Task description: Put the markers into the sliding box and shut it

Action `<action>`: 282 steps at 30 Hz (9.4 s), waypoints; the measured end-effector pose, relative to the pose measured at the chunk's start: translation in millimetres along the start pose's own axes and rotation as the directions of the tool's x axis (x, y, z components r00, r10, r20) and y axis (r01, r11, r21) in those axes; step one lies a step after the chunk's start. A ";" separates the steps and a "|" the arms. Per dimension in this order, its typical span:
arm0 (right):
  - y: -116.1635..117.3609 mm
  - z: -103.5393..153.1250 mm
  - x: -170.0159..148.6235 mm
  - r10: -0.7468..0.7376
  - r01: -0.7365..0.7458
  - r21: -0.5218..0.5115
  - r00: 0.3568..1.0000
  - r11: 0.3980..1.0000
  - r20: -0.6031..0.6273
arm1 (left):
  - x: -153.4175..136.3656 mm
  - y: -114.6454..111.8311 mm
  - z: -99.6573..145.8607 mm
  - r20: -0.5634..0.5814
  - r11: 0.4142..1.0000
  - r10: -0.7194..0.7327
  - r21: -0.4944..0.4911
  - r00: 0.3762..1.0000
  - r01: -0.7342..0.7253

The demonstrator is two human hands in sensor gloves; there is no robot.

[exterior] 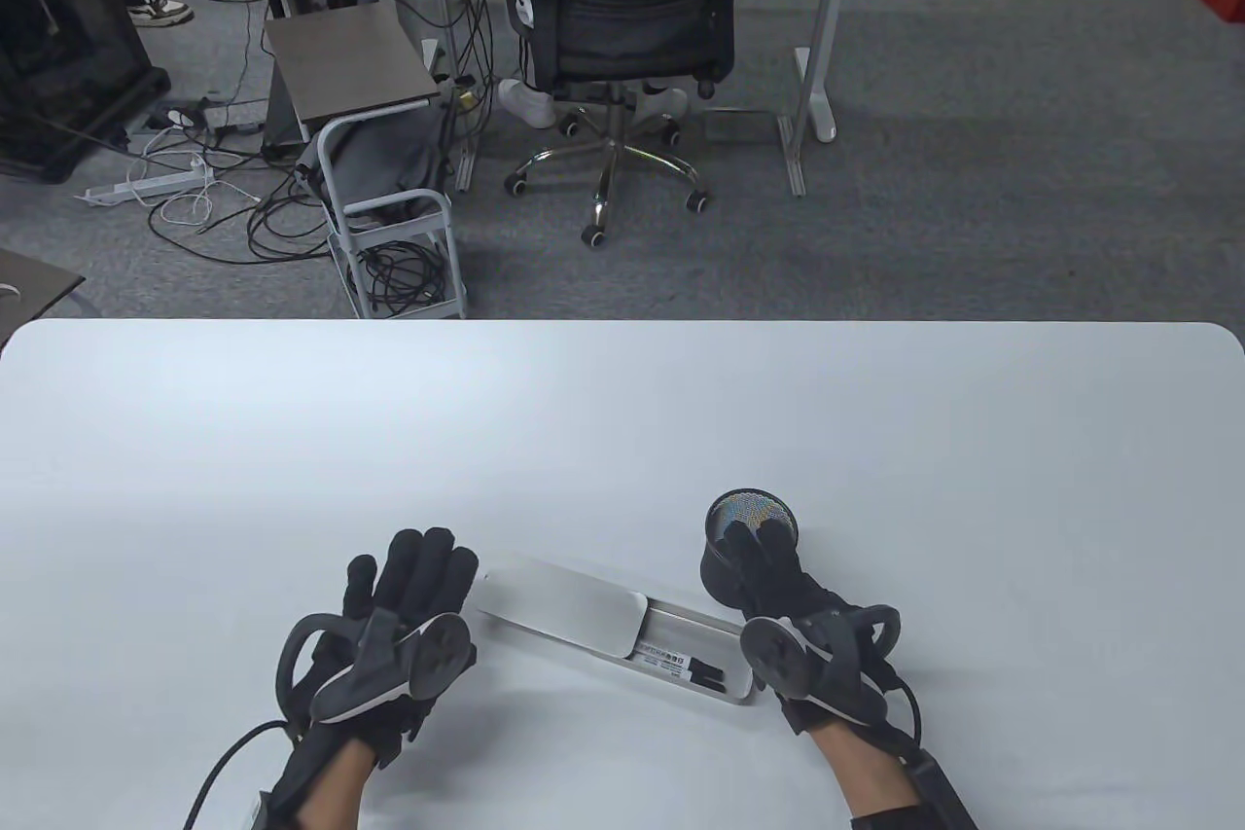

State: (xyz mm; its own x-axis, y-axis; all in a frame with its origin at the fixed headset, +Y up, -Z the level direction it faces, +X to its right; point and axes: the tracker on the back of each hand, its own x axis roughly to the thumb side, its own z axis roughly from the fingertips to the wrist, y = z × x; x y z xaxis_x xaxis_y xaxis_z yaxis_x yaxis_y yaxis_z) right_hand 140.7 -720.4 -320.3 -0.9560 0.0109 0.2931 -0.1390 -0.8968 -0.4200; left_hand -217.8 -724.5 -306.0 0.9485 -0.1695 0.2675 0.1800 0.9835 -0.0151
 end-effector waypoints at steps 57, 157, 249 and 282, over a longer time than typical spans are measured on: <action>-85.2 29.7 2.9 0.069 -0.077 -0.459 0.997 0.885 -0.035 | -2.0 0.1 1.9 -0.003 1.000 0.011 0.005 1.000 -0.011; 20.2 9.0 36.4 -0.028 -0.034 0.269 0.974 0.962 0.224 | 7.8 0.6 -0.6 0.035 1.000 -0.005 -0.005 0.999 0.005; 30.0 22.1 54.3 -0.148 0.027 0.419 0.954 0.907 0.259 | -7.1 16.7 10.2 0.009 0.992 0.017 0.126 1.000 -0.018; 42.0 30.6 70.9 -0.270 0.036 0.568 0.903 0.822 0.334 | -2.5 8.0 4.1 -0.046 0.980 -0.141 -0.149 0.989 0.132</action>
State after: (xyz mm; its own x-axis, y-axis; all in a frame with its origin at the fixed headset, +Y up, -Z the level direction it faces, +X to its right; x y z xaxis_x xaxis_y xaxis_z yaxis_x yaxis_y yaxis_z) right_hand 75.0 -770.9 -290.9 -0.7395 0.1041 0.6651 -0.0017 -0.9883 0.1528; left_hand -219.8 -716.0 -302.8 0.9248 -0.3090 0.2220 0.3409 0.9320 -0.1230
